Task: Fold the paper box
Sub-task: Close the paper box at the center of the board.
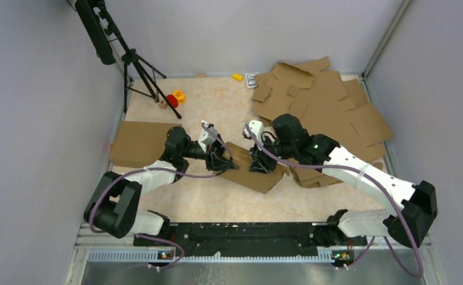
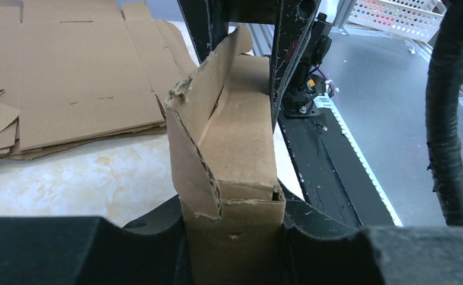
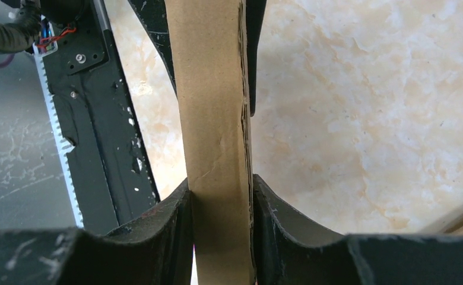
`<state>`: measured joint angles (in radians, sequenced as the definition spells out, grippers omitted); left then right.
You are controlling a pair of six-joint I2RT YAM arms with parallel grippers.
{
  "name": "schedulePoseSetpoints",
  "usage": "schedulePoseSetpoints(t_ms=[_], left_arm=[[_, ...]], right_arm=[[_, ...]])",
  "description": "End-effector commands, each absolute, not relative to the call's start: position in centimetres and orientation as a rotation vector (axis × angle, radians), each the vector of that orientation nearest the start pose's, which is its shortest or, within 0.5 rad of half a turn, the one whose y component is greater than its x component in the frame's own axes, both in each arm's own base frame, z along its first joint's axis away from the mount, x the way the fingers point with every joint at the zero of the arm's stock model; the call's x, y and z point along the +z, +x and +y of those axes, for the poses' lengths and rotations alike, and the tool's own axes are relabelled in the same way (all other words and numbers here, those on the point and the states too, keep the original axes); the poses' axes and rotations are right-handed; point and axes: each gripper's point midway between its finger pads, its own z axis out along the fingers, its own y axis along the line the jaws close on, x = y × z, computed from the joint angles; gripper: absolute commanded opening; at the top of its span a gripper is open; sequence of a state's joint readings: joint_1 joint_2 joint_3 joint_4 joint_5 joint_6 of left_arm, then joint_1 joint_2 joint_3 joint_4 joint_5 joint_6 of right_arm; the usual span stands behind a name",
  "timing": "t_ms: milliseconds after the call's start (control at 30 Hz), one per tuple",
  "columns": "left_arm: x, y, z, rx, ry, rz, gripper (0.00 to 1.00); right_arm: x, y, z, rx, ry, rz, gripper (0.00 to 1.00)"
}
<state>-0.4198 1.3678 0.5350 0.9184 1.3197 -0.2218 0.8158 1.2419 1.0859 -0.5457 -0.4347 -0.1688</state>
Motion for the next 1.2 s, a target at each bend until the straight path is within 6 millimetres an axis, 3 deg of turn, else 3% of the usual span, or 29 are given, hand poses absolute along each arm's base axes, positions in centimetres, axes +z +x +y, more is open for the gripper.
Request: schedulePoseSetpoints(t_ms=[0, 167, 233, 333, 433, 500, 867, 1167], left_arm=[[21.7, 18.8, -28.0, -1.430, 1.317, 1.106, 0.28], [21.9, 18.5, -28.0, -1.443, 1.334, 1.097, 0.18], [22.0, 18.5, -28.1, -1.454, 1.337, 1.103, 0.17], [22.0, 18.2, -28.1, -1.452, 1.340, 1.097, 0.17], [22.1, 18.0, -28.0, -1.441, 1.345, 1.082, 0.17], [22.1, 17.9, -28.0, -1.440, 1.349, 1.077, 0.17], [22.4, 17.5, -28.0, -1.441, 1.365, 1.061, 0.17], [22.3, 17.3, -28.1, -1.429, 1.371, 1.058, 0.21]], right_arm=[[23.2, 21.9, 29.6, 0.740, -1.032, 1.906, 0.21], [23.7, 21.3, 29.7, 0.777, -1.029, 1.872, 0.11], [23.8, 21.1, 29.6, 0.783, -1.028, 1.880, 0.14], [23.8, 20.2, 29.7, 0.822, -1.075, 1.871, 0.34], [23.3, 19.7, 29.5, 0.829, -1.106, 1.879, 0.86], [23.2, 19.4, 29.5, 0.836, -1.126, 1.868, 0.94], [22.4, 16.5, 28.9, 0.911, -1.286, 1.797, 0.92], [23.1, 17.1, 28.8, 0.875, -1.287, 1.806, 0.54]])
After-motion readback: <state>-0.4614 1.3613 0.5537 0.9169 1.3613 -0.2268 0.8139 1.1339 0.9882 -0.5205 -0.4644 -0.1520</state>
